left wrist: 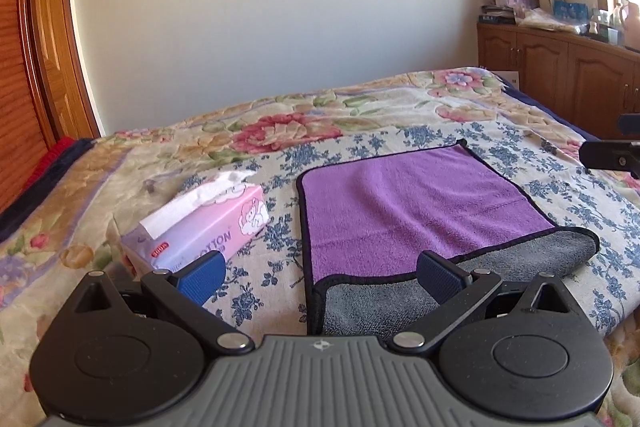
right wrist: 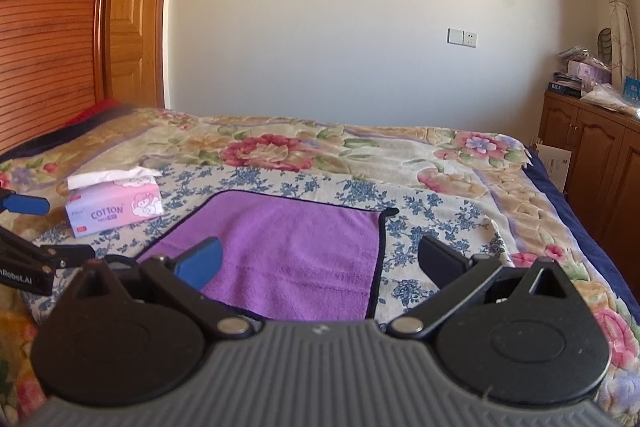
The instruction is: Fold towel
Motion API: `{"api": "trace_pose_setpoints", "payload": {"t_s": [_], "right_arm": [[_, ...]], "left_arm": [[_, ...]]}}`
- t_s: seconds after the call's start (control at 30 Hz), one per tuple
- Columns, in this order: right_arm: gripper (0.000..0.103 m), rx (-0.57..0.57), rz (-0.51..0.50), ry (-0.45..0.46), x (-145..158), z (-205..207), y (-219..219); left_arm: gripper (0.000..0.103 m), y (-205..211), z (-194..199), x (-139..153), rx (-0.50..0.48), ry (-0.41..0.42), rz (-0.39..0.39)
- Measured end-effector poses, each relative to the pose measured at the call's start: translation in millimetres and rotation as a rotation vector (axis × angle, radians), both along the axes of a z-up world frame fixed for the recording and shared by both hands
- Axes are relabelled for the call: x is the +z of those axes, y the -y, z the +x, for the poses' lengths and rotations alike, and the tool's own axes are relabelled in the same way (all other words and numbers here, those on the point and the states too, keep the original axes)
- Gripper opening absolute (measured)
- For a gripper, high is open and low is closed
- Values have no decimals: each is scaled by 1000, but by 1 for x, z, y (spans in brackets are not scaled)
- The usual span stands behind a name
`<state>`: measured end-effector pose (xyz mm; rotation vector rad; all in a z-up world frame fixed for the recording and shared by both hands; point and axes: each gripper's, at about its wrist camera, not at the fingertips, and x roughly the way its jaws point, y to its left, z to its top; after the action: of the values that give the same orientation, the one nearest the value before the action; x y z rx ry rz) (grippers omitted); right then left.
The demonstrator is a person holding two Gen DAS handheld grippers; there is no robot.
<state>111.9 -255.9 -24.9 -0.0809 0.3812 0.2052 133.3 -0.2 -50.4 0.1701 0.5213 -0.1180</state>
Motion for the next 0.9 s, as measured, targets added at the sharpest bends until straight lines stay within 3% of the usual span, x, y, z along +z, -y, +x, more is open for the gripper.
{"api": "trace_pose_setpoints", "payload": {"t_s": [0.13,0.47,0.9], "right_arm": [[103,2,-6,-15,-3,3,-1],[103,7,-22,-39,-7,11,-2],[103,12,7,-176,-25,30,4]], "left_arm": [[102,-6,9,-3,10,-18,-31],[86,-21,34,-17,7,-90,-106],[51,-22,47,-29,-43,-155,-134]]}}
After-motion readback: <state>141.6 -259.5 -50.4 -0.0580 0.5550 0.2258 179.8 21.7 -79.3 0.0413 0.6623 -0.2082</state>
